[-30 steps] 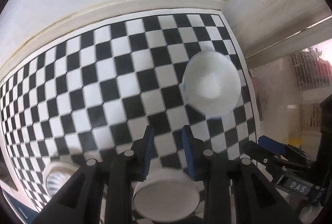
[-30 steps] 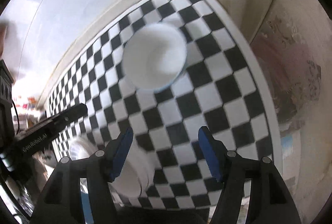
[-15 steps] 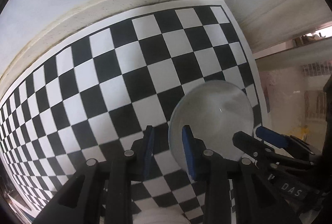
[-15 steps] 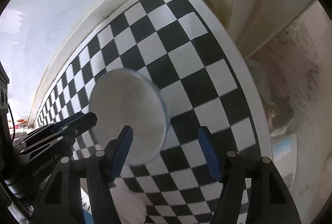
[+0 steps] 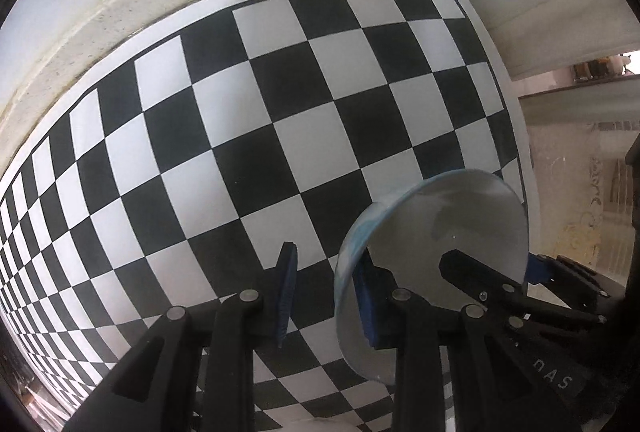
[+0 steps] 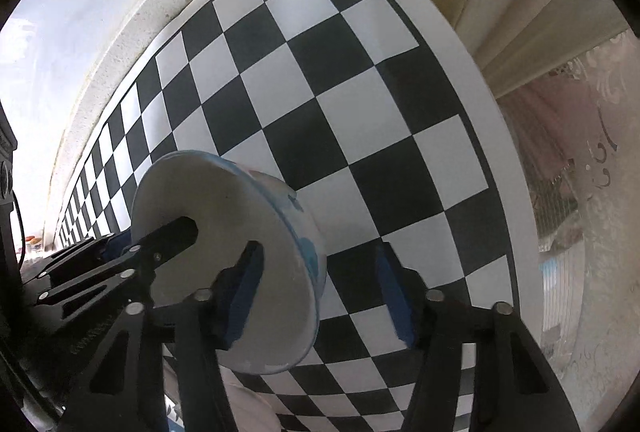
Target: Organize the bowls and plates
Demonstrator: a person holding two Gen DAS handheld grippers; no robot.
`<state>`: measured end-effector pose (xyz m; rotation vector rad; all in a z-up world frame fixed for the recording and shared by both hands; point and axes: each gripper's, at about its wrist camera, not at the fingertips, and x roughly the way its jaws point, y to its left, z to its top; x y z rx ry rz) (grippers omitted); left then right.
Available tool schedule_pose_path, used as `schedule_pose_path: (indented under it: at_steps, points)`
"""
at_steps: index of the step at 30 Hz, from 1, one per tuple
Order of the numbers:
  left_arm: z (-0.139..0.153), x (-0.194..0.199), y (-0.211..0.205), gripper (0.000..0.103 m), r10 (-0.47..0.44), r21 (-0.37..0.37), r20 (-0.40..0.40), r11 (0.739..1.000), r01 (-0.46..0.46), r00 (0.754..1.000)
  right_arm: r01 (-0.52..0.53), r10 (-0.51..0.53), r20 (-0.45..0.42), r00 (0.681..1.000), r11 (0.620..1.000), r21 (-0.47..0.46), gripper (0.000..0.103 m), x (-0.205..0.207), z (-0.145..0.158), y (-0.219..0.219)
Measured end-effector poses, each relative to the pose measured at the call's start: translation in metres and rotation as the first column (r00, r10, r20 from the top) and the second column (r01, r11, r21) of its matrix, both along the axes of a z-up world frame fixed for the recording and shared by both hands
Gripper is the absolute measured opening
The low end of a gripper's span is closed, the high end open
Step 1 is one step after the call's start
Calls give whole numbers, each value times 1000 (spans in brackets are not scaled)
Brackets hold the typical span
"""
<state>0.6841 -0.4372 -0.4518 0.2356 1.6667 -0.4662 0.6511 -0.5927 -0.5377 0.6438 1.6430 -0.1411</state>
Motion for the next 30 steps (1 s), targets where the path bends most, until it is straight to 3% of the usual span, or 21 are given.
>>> schedule_pose_path:
  at_steps: [1, 4, 15, 24, 30]
  points:
    - [-1, -3, -3, 25, -10, -5, 6, 1000, 10, 1000, -2, 2, -1, 1000, 1000, 3, 44, 2, -2, 1]
    - [-2, -4, -6, 17, -33, -36, 12, 999, 33, 999, -10, 10, -11, 1000, 1000, -2, 10, 2, -7, 9]
    - [29, -20, -2, 16, -36, -49, 43, 998, 38, 998, -19, 19, 17, 1000, 1000, 0, 9, -12, 15, 26]
    - [82, -54, 28, 16, -7, -91, 107, 996, 17, 994, -57, 57, 90, 994, 998, -8, 8, -43, 77, 39]
    - [116, -74, 66, 16, 18, -119, 124, 993, -4, 992, -100, 101, 120, 988, 995, -16, 8, -68, 113, 70]
